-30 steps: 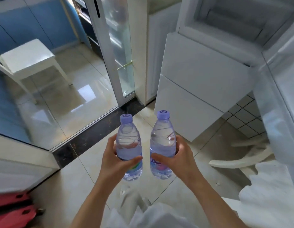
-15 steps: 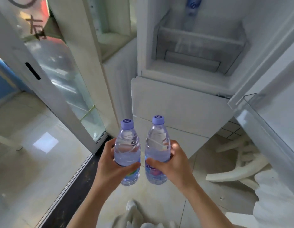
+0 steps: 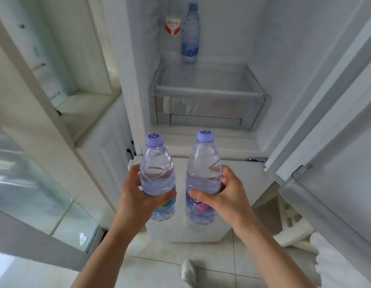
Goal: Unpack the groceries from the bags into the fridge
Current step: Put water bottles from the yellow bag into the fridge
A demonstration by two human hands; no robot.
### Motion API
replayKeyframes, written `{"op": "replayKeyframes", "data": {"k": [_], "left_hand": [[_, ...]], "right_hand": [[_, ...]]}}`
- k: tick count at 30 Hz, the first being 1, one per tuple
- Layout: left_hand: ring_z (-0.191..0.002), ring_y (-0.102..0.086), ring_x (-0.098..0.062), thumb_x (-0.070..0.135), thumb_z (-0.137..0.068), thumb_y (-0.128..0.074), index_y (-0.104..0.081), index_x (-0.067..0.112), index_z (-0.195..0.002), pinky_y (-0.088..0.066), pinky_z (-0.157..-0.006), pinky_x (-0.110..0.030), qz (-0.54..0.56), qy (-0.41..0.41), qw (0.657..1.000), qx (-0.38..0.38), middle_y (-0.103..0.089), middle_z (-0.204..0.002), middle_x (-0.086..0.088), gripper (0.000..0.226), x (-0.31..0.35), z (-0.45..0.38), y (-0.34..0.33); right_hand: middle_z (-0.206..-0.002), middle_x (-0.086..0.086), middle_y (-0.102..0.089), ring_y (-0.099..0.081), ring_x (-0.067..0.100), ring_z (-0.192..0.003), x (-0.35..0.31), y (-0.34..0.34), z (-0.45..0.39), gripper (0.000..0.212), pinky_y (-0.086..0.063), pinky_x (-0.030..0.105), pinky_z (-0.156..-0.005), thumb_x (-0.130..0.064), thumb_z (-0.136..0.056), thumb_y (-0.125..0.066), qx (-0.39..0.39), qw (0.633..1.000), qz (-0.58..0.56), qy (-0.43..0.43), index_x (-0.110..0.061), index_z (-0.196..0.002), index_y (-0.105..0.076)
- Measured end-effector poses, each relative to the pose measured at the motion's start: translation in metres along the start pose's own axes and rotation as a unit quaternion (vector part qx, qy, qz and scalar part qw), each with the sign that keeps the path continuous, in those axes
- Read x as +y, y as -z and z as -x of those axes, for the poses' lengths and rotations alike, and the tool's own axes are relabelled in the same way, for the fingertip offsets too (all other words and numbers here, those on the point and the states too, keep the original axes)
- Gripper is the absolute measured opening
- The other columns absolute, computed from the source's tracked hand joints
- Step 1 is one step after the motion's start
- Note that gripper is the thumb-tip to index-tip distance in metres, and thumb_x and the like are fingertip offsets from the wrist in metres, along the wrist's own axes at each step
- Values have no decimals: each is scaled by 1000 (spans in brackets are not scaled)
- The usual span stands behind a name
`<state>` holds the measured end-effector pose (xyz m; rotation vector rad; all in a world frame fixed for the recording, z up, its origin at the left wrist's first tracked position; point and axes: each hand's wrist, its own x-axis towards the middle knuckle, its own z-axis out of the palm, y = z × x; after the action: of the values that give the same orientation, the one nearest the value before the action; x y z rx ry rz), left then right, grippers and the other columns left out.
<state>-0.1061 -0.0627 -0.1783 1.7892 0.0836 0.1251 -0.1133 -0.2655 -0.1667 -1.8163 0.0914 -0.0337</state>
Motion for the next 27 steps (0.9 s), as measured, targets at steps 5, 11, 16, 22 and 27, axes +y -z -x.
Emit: {"op": "replayKeyframes", "data": {"k": [5,11,16,22,27], "left_hand": [[-83,-67,-7,42,-43,-93,-58,29,-102,-54,-72,-30,-1,-52,999,6,-69,-91,8,69,31,-79,-22],[-83,-66,-14,39,-39,-91,-58,33,-91,-56,-74,-37,-8,-130,991,40,-67,-93,4,62,80,-176,-47],[-74,-65,6,4,-56,-90,-58,29,-97,-50,-64,-11,57,-161,985,37,-71,-82,17,57,118,-245,-68],[-78,-67,0,21,-48,-94,-61,31,-94,-53,-73,-23,88,-174,980,27,-71,-85,15,57,139,-319,-89],[-68,-62,13,-5,-65,-84,-59,25,-93,-46,-59,-5,103,-176,979,-7,-64,-86,14,48,139,-352,-109]], "right_hand": [[-98,-10,-69,-66,1,-86,-35,17,-74,80,-52,15,-65,-51,-43,-90,32,998,1,57,-25,-110,-55],[-92,-7,-72,-69,7,-83,-70,39,-171,72,-53,20,-70,-36,-42,-90,96,988,-13,121,-22,-105,-58],[-89,-5,-71,-68,4,-76,-101,55,-239,58,-51,16,-63,-12,-52,-92,156,973,-61,160,-17,-99,-59],[-94,-4,-68,-66,-4,-76,-113,63,-303,59,-50,12,-63,-8,-56,-89,191,963,-77,172,-13,-105,-56],[-96,-4,-67,-66,0,-80,-104,69,-343,57,-53,21,-70,-8,-60,-88,190,967,-73,156,-16,-105,-55]]}}
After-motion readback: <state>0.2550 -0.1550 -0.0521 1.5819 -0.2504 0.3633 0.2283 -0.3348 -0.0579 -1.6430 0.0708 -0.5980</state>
